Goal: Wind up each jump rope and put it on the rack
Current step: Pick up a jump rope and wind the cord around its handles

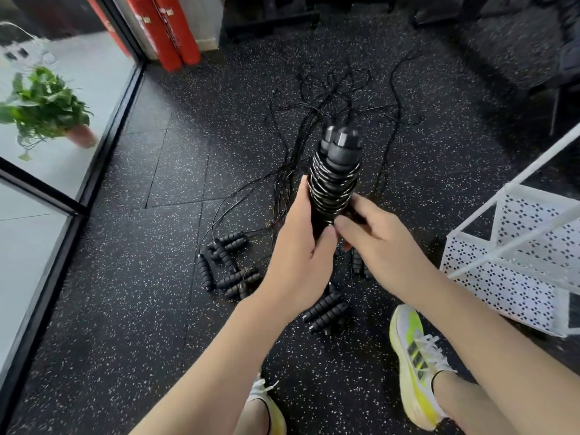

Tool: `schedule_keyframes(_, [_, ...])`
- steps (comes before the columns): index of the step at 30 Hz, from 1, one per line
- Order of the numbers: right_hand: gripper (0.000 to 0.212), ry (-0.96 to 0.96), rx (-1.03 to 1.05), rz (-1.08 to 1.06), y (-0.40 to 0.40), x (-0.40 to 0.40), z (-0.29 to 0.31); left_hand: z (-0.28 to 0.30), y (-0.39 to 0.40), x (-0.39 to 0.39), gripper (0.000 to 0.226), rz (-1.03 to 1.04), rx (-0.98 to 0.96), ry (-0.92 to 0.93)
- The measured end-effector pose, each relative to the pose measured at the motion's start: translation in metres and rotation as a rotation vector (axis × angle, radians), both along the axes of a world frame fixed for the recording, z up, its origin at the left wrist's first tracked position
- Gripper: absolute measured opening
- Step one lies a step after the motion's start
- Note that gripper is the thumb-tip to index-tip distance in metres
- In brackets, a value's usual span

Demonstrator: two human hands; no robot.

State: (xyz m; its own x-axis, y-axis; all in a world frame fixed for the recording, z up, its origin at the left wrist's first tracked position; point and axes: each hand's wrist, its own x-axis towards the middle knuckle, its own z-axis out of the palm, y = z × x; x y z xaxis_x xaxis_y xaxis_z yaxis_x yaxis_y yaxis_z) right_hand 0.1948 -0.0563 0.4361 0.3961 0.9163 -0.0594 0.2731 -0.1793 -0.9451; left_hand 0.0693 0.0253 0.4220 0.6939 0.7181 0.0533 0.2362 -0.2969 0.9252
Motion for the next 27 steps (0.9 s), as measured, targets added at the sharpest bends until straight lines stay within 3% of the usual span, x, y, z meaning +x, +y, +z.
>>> schedule_keyframes(3, [0.035, -0.113, 0.014, -0.014, -0.001, -0.009, -0.001, -0.003, -0.007, 0.001, 0.077, 0.022, -0.044, -0.065])
schedule_keyframes(7, [0.051, -0.158, -0.01, 0.037, -0.004, -0.031, 0.003, 0.006, -0.006, 0.007, 0.038, 0.205, -0.04, -0.136])
schedule_keyframes(11, [0.062, -0.356, -0.021, 0.123, -0.011, -0.036, 0.003, 0.009, 0.009, 0.0, 0.015, 0.279, -0.123, -0.108])
schedule_keyframes(18, [0.037, -0.732, 0.27, -0.001, -0.007, -0.004, -0.001, 0.008, 0.018, -0.005, 0.035, 0.22, -0.342, -0.222])
schedule_keyframes(25, [0.013, -0.776, 0.462, -0.067, -0.007, 0.013, 0.005, 0.011, 0.013, -0.004, 0.049, 0.113, -0.495, -0.241])
schedule_keyframes(27, [0.012, -0.751, 0.463, -0.04, -0.006, 0.014, 0.006, 0.009, 0.013, -0.003, 0.041, 0.082, -0.479, -0.212])
